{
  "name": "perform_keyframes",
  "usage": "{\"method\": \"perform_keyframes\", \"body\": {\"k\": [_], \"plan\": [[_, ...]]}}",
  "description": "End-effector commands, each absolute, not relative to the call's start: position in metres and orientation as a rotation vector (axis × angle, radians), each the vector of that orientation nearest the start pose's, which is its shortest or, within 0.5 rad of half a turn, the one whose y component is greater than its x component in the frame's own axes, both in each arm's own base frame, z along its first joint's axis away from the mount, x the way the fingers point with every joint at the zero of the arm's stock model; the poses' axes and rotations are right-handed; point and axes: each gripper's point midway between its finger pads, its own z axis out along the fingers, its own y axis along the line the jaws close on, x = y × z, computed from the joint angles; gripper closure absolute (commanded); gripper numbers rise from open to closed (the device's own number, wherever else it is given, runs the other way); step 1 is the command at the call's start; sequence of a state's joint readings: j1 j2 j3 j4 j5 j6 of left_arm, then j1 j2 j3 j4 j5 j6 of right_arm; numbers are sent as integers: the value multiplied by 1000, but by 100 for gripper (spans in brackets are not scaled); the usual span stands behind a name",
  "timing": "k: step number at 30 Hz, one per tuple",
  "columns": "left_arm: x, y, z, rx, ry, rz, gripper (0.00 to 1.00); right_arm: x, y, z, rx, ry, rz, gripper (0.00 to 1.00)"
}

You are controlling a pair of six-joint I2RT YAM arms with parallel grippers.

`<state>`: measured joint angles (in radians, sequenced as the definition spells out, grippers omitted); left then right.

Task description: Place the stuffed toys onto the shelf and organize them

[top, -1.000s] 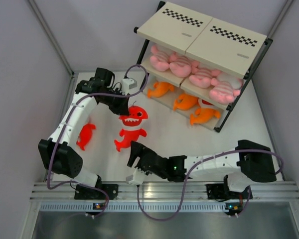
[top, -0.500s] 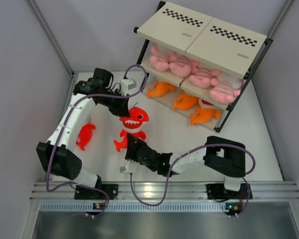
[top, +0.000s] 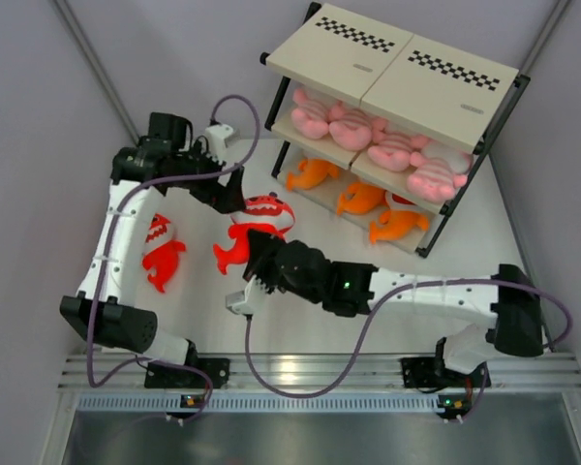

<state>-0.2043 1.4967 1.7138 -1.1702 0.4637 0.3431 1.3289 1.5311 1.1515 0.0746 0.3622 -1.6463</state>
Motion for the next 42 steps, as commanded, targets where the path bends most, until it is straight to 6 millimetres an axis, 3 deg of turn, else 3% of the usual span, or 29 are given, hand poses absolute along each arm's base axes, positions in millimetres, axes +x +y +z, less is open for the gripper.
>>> {"method": "perform_keyframes", "body": {"k": [1, 3, 4, 7, 10, 11, 12, 14, 15, 17, 18, 25, 28, 37, 40, 41, 42], "plan": [[338, -66, 321, 613, 2231, -279, 2, 220, 386, 375, -1734, 491, -534, 100], [342, -51, 329, 565, 2217, -247, 2, 233, 363, 401, -1706, 512, -563, 100], [342, -51, 329, 566, 2217, -244, 2, 235, 355, 427, -1654, 513, -564, 100], [341, -45, 325, 545, 2229, -260, 2, 247, 326, 481, -1553, 497, -606, 100], [340, -47, 316, 553, 2251, -285, 2, 268, 297, 515, -1507, 538, -669, 100], [340, -47, 311, 553, 2264, -287, 2, 277, 292, 517, -1509, 557, -677, 100], [340, -47, 308, 556, 2272, -289, 2, 294, 271, 529, -1475, 606, -715, 100], [340, -47, 299, 564, 2294, -290, 2, 312, 255, 524, -1498, 653, -740, 100], [341, -45, 293, 564, 2313, -289, 2, 328, 232, 531, -1472, 701, -788, 100], [340, -43, 284, 567, 2339, -279, 2, 341, 218, 526, -1492, 734, -802, 100], [340, -43, 280, 567, 2351, -281, 2, 351, 199, 526, -1489, 768, -836, 100], [339, -43, 262, 576, 2398, -302, 2, 377, 145, 513, -1502, 884, -856, 97], [340, -43, 260, 579, 2402, -306, 2, 381, 136, 512, -1506, 877, -837, 94], [344, -37, 239, 578, 2468, -285, 2, 396, 108, 504, -1484, 923, -872, 72], [343, -36, 236, 585, 2478, -275, 2, 398, 99, 505, -1482, 930, -909, 63], [342, -35, 235, 585, 2480, -273, 2, 397, 97, 506, -1478, 929, -914, 52], [341, -35, 235, 588, 2481, -270, 2, 396, 97, 508, -1473, 925, -919, 48]]}}
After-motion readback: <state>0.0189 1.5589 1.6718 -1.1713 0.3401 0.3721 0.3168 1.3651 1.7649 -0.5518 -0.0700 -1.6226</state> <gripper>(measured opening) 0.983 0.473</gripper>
